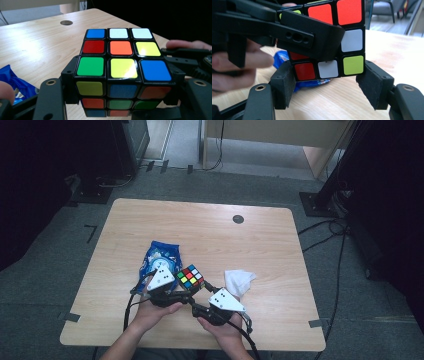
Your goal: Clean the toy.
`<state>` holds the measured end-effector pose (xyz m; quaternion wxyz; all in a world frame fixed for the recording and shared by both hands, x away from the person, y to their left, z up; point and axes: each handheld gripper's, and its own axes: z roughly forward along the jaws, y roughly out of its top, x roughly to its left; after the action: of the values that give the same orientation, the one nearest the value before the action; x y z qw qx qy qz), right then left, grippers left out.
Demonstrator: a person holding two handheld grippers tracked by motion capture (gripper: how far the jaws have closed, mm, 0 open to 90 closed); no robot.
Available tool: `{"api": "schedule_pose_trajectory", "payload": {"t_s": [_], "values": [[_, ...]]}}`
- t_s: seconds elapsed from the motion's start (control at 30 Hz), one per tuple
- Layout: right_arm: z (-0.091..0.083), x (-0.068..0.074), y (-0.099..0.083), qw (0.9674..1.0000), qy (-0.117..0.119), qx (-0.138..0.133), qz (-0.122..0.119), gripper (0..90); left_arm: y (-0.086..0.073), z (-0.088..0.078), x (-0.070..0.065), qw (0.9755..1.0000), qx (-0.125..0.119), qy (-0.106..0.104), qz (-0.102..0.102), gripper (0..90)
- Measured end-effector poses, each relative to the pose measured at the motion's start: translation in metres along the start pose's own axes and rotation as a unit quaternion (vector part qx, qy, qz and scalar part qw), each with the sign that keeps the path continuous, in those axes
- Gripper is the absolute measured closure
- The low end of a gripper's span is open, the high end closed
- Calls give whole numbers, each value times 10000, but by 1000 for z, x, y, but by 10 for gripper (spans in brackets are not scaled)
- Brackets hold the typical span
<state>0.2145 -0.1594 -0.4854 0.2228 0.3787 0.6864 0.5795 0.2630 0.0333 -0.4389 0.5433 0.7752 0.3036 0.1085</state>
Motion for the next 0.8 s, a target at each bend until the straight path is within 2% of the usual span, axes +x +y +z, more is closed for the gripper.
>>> {"api": "schedule_pose_trajectory", "payload": {"t_s": [0.1, 0.17, 0.23, 0.3, 0.4, 0.43, 0.5, 0.63, 0.73, 0.8], "values": [[0, 2, 0, 9995, 34, 1, 329, 343, 0, 0, 2, 10000, 29, -33, -88, 339], [2, 2, -1, 9995, 92, 17, 299, 340, -1, -1, 2, 10000, 54, 67, 28, 340], [5, -1, -2, 9993, 206, 174, 250, 297, -1, -2, 4, 10000, -10, 37, -78, 340], [8, -6, -4, 9991, 224, 353, 54, 246, 1, -5, 7, 9999, -82, 89, -103, 340], [5, -16, -6, 9965, -7, 646, -538, 234, 2, -11, 13, 9997, -130, 162, -127, 341], [3, -21, -6, 9951, -90, 721, -673, 242, 3, -12, 15, 9996, -161, 182, -168, 341], [-3, -35, -2, 9942, -195, 765, -727, 266, 3, -14, 18, 9994, -177, 212, -195, 341], [-13, -74, 7, 9910, -681, 933, -675, 288, 1, -11, 17, 9997, -32, 250, -5, 340], [-14, -101, 3, 9830, -1099, 1245, -787, 302, -1, -6, 12, 9996, 70, 227, 129, 340], [-13, -115, -4, 9794, -1156, 1525, -645, 311, -2, -3, 9, 9995, 127, 193, 209, 340]]}}
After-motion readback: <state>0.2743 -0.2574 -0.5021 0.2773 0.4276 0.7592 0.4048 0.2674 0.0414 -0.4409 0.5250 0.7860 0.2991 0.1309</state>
